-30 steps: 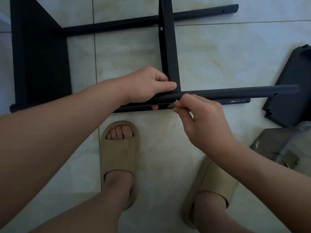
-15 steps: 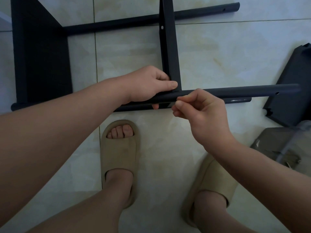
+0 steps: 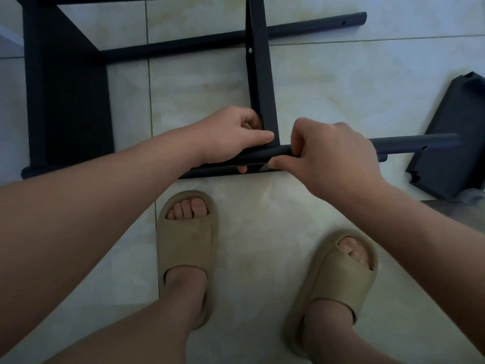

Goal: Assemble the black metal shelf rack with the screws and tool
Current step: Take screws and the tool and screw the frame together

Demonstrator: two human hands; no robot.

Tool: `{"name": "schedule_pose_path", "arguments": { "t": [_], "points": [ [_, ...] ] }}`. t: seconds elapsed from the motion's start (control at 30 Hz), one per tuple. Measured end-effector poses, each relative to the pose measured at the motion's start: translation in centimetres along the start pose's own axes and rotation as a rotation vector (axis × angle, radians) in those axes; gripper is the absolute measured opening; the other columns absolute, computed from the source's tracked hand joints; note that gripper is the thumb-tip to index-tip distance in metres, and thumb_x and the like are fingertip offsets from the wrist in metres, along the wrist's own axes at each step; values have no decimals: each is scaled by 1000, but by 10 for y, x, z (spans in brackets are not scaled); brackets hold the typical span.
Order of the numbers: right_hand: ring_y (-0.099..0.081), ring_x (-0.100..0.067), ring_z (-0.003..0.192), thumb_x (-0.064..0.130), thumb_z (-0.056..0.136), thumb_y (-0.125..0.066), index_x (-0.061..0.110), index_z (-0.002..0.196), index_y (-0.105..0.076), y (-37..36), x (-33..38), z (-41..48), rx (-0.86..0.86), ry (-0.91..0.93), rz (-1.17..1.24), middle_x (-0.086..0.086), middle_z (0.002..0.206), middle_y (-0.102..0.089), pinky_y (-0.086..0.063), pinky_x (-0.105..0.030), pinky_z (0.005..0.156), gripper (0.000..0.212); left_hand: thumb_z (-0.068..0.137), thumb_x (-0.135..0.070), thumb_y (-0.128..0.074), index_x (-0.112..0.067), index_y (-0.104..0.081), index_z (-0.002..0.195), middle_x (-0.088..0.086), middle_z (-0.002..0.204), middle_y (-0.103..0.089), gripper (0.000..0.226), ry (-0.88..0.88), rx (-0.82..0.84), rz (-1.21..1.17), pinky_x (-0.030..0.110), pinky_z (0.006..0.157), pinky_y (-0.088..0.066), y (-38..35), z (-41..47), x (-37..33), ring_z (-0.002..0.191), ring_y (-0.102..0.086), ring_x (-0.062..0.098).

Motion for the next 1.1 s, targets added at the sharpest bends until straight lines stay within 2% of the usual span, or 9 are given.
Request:
{"name": "schedule_pose_path", "arguments": {
  "t": [0.1, 0.17, 0.23, 0.33, 0.47, 0.67, 0.87, 1.0, 1.1],
  "points": [
    [-51, -24, 66, 64, 85, -66, 24, 82, -43, 2, 8, -9, -6, 82, -67, 7, 70, -52, -25, -31, 51, 46, 96, -49, -57, -18, -60, 98, -2, 82, -71, 31, -19, -180, 148, 34, 68, -50, 6, -6, -8, 73, -67, 15],
    [-56, -22, 78, 63, 89, -64, 24, 98, -49, 3, 9, -25, 11, 150, -30, 8, 84, -58, -38, -34, 57, 42, 97, -55, -50, -18, -57, 107, -4, 95, -65, 38, 3, -361, 279, 37, 75, -49, 15, -15, -13, 87, -62, 16],
    [-60, -21, 100, 58, 91, -61, 24, 120, -53, 7, 0, -45, 35, 190, 50, 5, 107, -63, -51, -40, 75, 45, 99, -54, -45, -17, -52, 120, 1, 115, -59, 43, 8, -506, 378, 41, 87, -48, 20, -28, -23, 106, -57, 22],
    [-51, -27, 128, 51, 94, -58, 20, 146, -46, 21, -26, -75, -2, 238, 54, -2, 137, -56, -47, -45, 102, 61, 98, -51, -46, -17, -49, 129, 6, 133, -50, 46, -133, -610, 629, 44, 98, -42, 10, -43, -65, 122, -45, 28],
    [-16, -30, 155, 60, 97, -38, 28, 161, -22, 33, -81, -109, 7, 165, -86, -3, 167, -25, -20, -53, 123, 74, 96, -47, -49, -18, -51, 129, 3, 140, -48, 44, -383, -472, 802, 43, 102, -37, -47, -51, -133, 129, -38, 28],
    [10, -30, 157, 68, 94, -21, 39, 162, -1, 41, -187, -159, 14, -25, -180, 2, 172, 3, 0, -57, 123, 76, 98, -48, -45, -21, -49, 128, 2, 137, -49, 40, -567, -102, 1011, 43, 98, -42, -159, -47, -191, 121, -45, 27],
    [-11, -27, 156, 58, 101, -39, 35, 162, -12, 27, -280, -195, 37, -193, -99, 3, 170, -14, -18, -49, 122, 71, 103, -41, -43, -21, -38, 144, 3, 147, -45, 46, -266, 233, 950, 39, 98, -45, -248, -11, -168, 129, -49, 27],
    [-43, -29, 138, 45, 103, -50, 29, 159, -29, -8, -319, -194, 146, -268, 50, -3, 154, -45, -42, -43, 108, 62, 103, -42, -47, -17, -25, 153, 10, 143, -54, 60, -44, 312, 756, 34, 97, -45, -290, 12, -139, 125, -55, 29],
    [-52, -29, 130, 39, 102, -55, 27, 153, -40, -36, -336, -187, 242, -310, 127, -4, 145, -54, -48, -41, 100, 55, 103, -34, -50, -17, -27, 154, 11, 139, -57, 59, 48, 317, 587, 31, 90, -44, -311, 23, -124, 121, -58, 31]
  ]
}}
Point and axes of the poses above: each hand's wrist, its own z-axis towards the middle knuckle, its own y-axis out of the back of the hand, x = y × z, the point moved 9 cm from there along z, towards the middle knuckle
